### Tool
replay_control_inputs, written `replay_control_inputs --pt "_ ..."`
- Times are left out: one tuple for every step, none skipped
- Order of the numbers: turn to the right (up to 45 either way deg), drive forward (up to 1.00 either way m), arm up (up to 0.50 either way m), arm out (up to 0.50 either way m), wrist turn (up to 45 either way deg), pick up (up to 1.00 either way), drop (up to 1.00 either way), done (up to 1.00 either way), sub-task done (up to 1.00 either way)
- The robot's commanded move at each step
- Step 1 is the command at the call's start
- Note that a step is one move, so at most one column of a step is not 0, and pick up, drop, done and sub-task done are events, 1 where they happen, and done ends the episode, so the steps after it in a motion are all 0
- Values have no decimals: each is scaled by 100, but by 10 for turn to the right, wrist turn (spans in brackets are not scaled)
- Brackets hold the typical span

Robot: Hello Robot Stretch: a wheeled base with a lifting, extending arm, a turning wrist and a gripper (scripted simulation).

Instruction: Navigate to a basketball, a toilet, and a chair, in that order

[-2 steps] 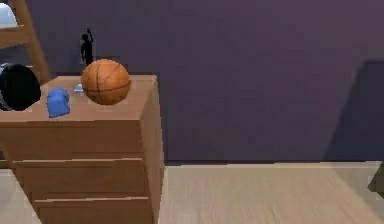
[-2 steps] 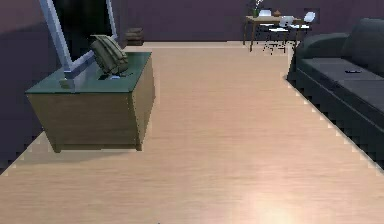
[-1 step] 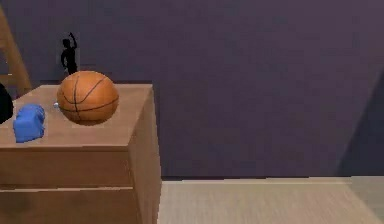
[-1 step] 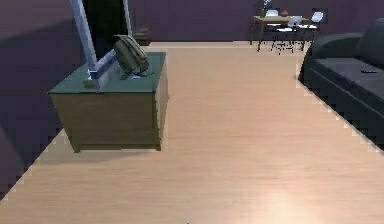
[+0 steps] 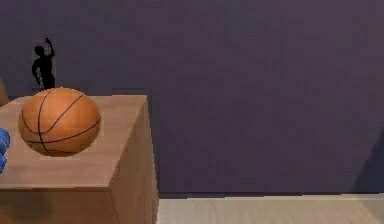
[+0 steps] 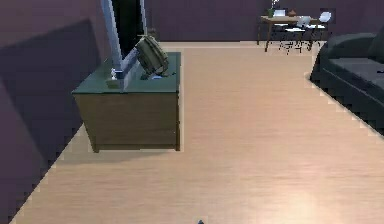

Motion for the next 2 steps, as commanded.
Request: replay_control_inputs --pt "450 0 0 0 0 0 0 0 0" --pt "0 45 0 0 0 0 0 0 0"
